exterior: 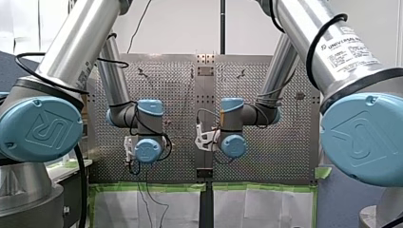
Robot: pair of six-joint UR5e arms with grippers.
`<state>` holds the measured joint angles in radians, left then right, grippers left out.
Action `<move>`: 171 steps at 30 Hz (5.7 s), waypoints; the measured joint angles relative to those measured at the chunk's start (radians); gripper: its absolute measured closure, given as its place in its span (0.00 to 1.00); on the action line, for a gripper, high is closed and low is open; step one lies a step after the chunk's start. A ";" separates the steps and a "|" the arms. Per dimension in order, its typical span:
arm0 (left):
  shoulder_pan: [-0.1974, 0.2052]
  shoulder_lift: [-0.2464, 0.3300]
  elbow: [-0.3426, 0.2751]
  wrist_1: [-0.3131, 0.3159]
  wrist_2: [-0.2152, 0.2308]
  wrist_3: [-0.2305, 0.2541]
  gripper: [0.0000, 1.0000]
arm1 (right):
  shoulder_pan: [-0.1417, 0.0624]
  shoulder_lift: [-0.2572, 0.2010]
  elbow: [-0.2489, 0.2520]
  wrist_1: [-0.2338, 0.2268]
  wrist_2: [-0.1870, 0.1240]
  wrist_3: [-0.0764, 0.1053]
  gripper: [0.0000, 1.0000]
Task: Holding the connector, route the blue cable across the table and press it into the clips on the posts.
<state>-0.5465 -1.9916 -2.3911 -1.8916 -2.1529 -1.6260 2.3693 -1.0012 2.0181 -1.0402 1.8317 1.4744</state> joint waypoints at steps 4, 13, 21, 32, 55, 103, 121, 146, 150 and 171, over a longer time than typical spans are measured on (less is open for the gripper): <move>0.000 0.000 0.000 0.000 0.000 0.000 1.00 | 0.000 0.000 0.000 0.000 0.000 0.000 1.00; -0.001 0.000 -0.001 -0.001 0.001 0.000 1.00 | 0.001 0.001 -0.001 0.002 0.001 -0.001 1.00; -0.002 0.000 -0.001 -0.002 0.002 0.000 1.00 | 0.031 0.060 -0.009 0.062 0.007 -0.007 1.00; -0.002 0.000 -0.001 -0.002 0.002 0.000 1.00 | 0.034 0.151 -0.009 0.084 0.008 -0.008 1.00; 0.076 -0.014 -0.133 0.028 0.054 0.011 1.00 | 0.029 0.120 -0.023 0.222 0.031 -0.008 1.00; 0.082 0.270 0.008 -0.277 0.007 -0.082 1.00 | 0.030 -0.184 -0.243 0.477 -0.140 0.144 1.00; 0.132 0.420 0.129 -0.426 -0.058 -0.094 1.00 | 0.051 -0.208 -0.361 0.542 -0.199 0.181 1.00; 0.227 0.508 0.235 -0.532 -0.019 -0.071 1.00 | 0.072 -0.111 -0.577 0.693 -0.232 0.204 1.00; 0.255 0.511 0.242 -0.541 0.000 -0.067 1.00 | 0.085 -0.090 -0.612 0.708 -0.232 0.205 1.00; 0.408 0.514 0.298 -0.553 0.102 -0.073 1.00 | 0.092 -0.030 -0.785 0.788 -0.264 0.233 1.00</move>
<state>-0.1389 -1.4777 -2.0934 -2.4451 -2.0507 -1.6993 2.4611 -1.0312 1.2335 -0.2518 1.5673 1.7077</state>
